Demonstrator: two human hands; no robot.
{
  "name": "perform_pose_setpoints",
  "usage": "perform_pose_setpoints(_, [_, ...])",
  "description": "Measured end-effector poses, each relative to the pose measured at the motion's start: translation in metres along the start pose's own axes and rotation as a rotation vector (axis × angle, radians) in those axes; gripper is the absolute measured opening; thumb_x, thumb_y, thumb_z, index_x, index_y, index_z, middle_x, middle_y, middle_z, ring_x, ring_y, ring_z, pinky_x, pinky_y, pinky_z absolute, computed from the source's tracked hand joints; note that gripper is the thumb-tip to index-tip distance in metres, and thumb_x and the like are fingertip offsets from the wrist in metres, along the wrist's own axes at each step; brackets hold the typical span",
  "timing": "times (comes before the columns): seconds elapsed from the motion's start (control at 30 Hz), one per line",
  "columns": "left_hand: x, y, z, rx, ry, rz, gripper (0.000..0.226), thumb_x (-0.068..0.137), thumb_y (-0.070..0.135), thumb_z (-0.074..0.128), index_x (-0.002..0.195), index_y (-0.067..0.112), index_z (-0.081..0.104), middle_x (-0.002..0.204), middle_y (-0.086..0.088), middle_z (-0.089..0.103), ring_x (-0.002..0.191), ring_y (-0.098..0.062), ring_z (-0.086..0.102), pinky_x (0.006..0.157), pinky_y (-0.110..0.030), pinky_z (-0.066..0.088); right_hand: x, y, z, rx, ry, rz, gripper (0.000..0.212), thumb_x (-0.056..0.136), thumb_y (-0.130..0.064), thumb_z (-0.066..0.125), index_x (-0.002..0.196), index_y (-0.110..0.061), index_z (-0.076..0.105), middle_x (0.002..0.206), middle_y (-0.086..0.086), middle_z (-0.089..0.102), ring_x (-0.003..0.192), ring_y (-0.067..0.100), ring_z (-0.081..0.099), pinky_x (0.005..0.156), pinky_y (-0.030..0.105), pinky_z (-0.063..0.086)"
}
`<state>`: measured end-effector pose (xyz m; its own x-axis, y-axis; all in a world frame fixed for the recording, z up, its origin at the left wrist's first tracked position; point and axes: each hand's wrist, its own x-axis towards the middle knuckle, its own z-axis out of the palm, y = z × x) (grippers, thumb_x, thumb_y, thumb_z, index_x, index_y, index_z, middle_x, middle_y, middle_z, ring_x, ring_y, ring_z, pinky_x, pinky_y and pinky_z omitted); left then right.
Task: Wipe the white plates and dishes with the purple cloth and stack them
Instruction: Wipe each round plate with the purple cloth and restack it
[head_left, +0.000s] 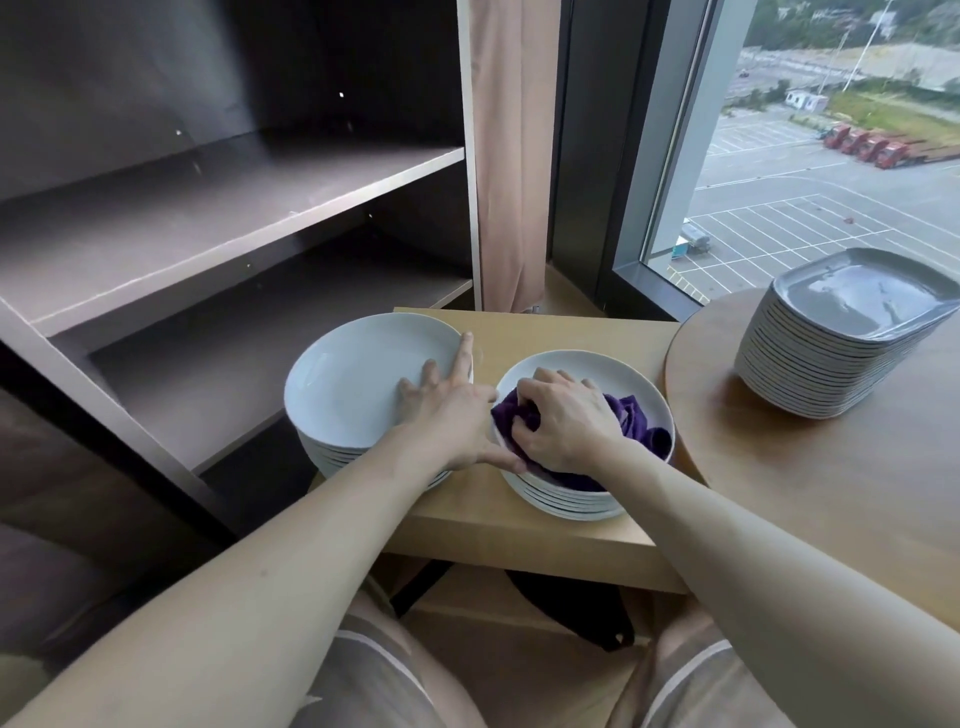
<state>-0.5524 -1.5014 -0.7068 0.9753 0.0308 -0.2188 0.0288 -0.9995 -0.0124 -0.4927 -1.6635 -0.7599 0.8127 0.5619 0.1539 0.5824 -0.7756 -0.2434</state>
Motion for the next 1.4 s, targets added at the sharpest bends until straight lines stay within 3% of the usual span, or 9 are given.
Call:
perform_pose_setpoints(0.27, [0.002, 0.000, 0.001, -0.003, -0.007, -0.015, 0.097, 0.060, 0.087, 0.072, 0.145, 0.046, 0.050, 0.167, 0.003, -0.029, 0.149, -0.040, 0.018, 0.113, -0.059, 0.030, 0.028, 0.013, 0.008, -0.214, 0.168, 0.105, 0.033, 0.095, -0.044, 0.045, 0.108, -0.021, 0.064, 0.105, 0.005, 0.061, 0.097, 0.030, 0.057, 0.084, 0.047, 0.042])
perform_pose_setpoints(0.63, [-0.006, 0.003, -0.005, 0.000, -0.011, -0.028, 0.100, 0.061, 0.087, 0.072, 0.148, 0.047, 0.045, 0.168, 0.001, -0.027, 0.149, -0.037, 0.018, 0.114, -0.055, 0.031, -0.002, 0.055, -0.026, -0.402, 0.008, 0.155, 0.036, 0.101, -0.042, 0.038, 0.106, -0.020, 0.066, 0.105, 0.008, 0.060, 0.100, 0.031, 0.054, 0.084, 0.046, 0.036])
perform_pose_setpoints(0.73, [-0.009, 0.005, -0.007, -0.002, -0.013, -0.030, 0.100, 0.062, 0.086, 0.073, 0.149, 0.046, 0.045, 0.168, 0.001, -0.026, 0.150, -0.038, 0.018, 0.115, -0.055, 0.030, -0.018, 0.051, -0.032, -0.365, -0.049, 0.221, 0.035, 0.101, -0.047, 0.040, 0.109, -0.022, 0.063, 0.112, 0.010, 0.060, 0.107, 0.033, 0.053, 0.090, 0.047, 0.035])
perform_pose_setpoints(0.9, [-0.012, 0.007, -0.010, 0.000, -0.007, -0.043, 0.098, 0.063, 0.085, 0.073, 0.149, 0.046, 0.046, 0.169, 0.001, -0.024, 0.150, -0.038, 0.019, 0.114, -0.055, 0.032, -0.047, 0.031, -0.043, -0.257, -0.178, 0.302, 0.037, 0.094, -0.057, 0.045, 0.112, -0.026, 0.055, 0.112, 0.010, 0.056, 0.109, 0.036, 0.051, 0.084, 0.046, 0.029])
perform_pose_setpoints(1.07, [-0.013, 0.007, -0.010, -0.027, 0.016, -0.046, 0.101, 0.060, 0.084, 0.075, 0.149, 0.045, 0.047, 0.169, 0.002, -0.022, 0.151, -0.036, 0.020, 0.116, -0.056, 0.031, -0.063, 0.000, -0.046, -0.190, -0.218, 0.267, 0.032, 0.088, -0.052, 0.050, 0.106, -0.026, 0.047, 0.097, 0.004, 0.048, 0.091, 0.029, 0.046, 0.082, 0.044, 0.035])
perform_pose_setpoints(1.23, [-0.011, 0.005, -0.008, 0.000, 0.043, -0.041, 0.100, 0.059, 0.087, 0.073, 0.145, 0.042, 0.049, 0.171, -0.001, -0.017, 0.149, -0.038, 0.024, 0.116, -0.054, 0.028, -0.070, -0.016, -0.051, -0.031, -0.113, 0.252, 0.027, 0.084, -0.049, 0.059, 0.090, -0.024, 0.048, 0.077, -0.005, 0.047, 0.078, 0.025, 0.051, 0.071, 0.038, 0.037])
perform_pose_setpoints(1.4, [-0.007, 0.003, -0.003, 0.082, 0.076, -0.024, 0.119, 0.058, 0.093, 0.066, 0.156, 0.037, 0.029, 0.171, -0.006, -0.013, 0.149, -0.042, 0.023, 0.119, -0.055, 0.016, -0.098, -0.010, -0.047, 0.034, 0.036, 0.243, 0.029, 0.082, -0.053, 0.056, 0.094, -0.028, 0.048, 0.086, -0.004, 0.051, 0.080, 0.022, 0.050, 0.072, 0.037, 0.037])
